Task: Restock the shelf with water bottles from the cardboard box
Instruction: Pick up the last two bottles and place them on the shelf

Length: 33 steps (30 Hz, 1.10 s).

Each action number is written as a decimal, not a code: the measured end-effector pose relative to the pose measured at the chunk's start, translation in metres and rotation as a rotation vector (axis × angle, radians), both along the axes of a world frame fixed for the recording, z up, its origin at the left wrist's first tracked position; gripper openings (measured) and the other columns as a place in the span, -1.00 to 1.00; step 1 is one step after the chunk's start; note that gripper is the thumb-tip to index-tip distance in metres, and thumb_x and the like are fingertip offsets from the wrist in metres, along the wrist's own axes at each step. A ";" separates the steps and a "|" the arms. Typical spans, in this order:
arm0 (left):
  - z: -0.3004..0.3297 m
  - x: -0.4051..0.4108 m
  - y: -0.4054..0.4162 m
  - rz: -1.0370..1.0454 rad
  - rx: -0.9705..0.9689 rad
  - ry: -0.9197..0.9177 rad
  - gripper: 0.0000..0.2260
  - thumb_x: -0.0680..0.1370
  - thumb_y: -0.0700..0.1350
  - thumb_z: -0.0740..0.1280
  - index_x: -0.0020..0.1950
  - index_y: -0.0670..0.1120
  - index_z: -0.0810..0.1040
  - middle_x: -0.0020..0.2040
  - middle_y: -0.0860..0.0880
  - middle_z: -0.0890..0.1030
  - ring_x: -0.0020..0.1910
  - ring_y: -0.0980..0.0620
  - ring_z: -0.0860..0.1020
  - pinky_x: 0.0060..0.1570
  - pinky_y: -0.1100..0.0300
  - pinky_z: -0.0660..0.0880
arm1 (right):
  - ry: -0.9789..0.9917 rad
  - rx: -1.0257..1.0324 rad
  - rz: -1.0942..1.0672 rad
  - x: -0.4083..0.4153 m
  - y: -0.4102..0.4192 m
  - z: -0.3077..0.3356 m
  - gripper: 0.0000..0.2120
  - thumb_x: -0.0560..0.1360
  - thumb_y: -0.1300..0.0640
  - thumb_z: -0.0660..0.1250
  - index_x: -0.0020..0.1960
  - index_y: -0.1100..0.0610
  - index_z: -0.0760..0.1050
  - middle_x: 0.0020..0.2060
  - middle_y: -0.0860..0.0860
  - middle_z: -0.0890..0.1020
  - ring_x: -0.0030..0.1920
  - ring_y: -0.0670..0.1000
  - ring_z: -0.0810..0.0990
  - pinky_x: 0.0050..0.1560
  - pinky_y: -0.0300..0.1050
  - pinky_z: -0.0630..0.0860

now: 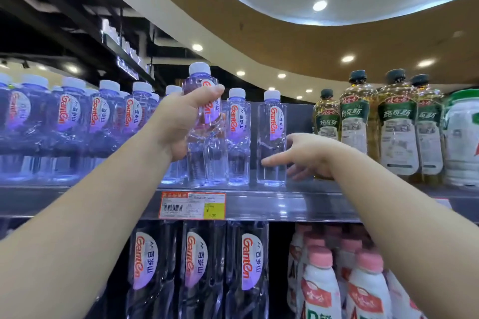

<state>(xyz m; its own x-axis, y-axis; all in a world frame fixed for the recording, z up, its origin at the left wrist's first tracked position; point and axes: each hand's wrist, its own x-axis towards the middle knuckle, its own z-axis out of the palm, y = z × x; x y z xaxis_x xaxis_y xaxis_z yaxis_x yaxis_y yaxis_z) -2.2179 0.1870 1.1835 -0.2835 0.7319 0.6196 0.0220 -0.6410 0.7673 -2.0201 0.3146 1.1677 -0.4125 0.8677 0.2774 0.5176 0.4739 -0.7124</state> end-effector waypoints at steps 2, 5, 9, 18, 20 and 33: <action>0.000 0.002 -0.002 0.007 -0.006 0.004 -0.79 0.51 -0.06 0.43 0.09 -0.11 0.57 -0.36 0.01 0.69 -0.31 0.00 0.69 -0.19 -0.01 0.65 | -0.033 -0.002 -0.029 -0.001 0.004 -0.004 -0.19 0.25 -0.08 0.61 0.36 0.20 0.38 0.17 0.17 0.54 -0.19 0.05 0.66 -0.27 -0.10 0.66; -0.002 0.005 -0.002 -0.013 -0.019 -0.014 -0.69 0.53 -0.06 0.41 0.22 -0.16 0.55 -0.34 0.00 0.69 -0.39 0.04 0.67 -0.48 0.18 0.59 | -0.040 0.055 -0.071 -0.012 0.008 -0.005 -0.34 0.27 -0.10 0.59 0.19 0.25 0.45 -0.01 0.17 0.59 -0.22 0.07 0.64 -0.24 -0.09 0.68; -0.005 0.005 -0.002 -0.010 -0.006 -0.003 -0.63 0.52 -0.05 0.42 0.27 -0.17 0.53 -0.37 0.03 0.69 -0.38 0.04 0.68 -0.47 0.21 0.56 | -0.049 0.079 -0.115 -0.030 0.022 -0.007 -0.30 0.26 -0.12 0.60 0.19 0.25 0.41 -0.06 0.14 0.55 -0.28 0.09 0.64 -0.13 0.02 0.68; -0.008 0.005 -0.003 0.016 -0.024 0.042 -0.72 0.53 -0.04 0.41 0.17 -0.16 0.57 -0.32 -0.02 0.70 -0.42 0.05 0.67 -0.52 0.25 0.52 | -0.060 0.053 -0.104 -0.033 0.018 -0.007 -0.39 0.31 -0.09 0.57 0.19 0.21 0.45 0.06 0.12 0.58 -0.10 0.09 0.63 -0.10 -0.01 0.67; -0.008 0.007 -0.003 -0.002 -0.020 0.046 -0.77 0.53 -0.06 0.41 0.11 -0.14 0.57 -0.35 0.01 0.70 -0.37 0.04 0.69 -0.49 0.22 0.56 | 0.010 0.209 -0.144 -0.024 0.005 -0.003 -0.47 0.34 -0.09 0.55 0.16 0.16 0.46 0.01 0.05 0.59 -0.06 0.06 0.61 -0.03 -0.01 0.64; 0.001 0.053 0.019 -0.161 0.017 0.080 -0.80 0.52 -0.05 0.44 -0.03 -0.17 0.56 -0.27 -0.09 0.65 -0.28 -0.05 0.63 -0.26 0.10 0.62 | 0.300 0.190 0.291 -0.013 -0.074 -0.014 -0.67 0.37 -0.08 0.52 0.08 -0.04 0.58 -0.02 0.06 0.71 -0.09 0.11 0.70 -0.14 0.04 0.64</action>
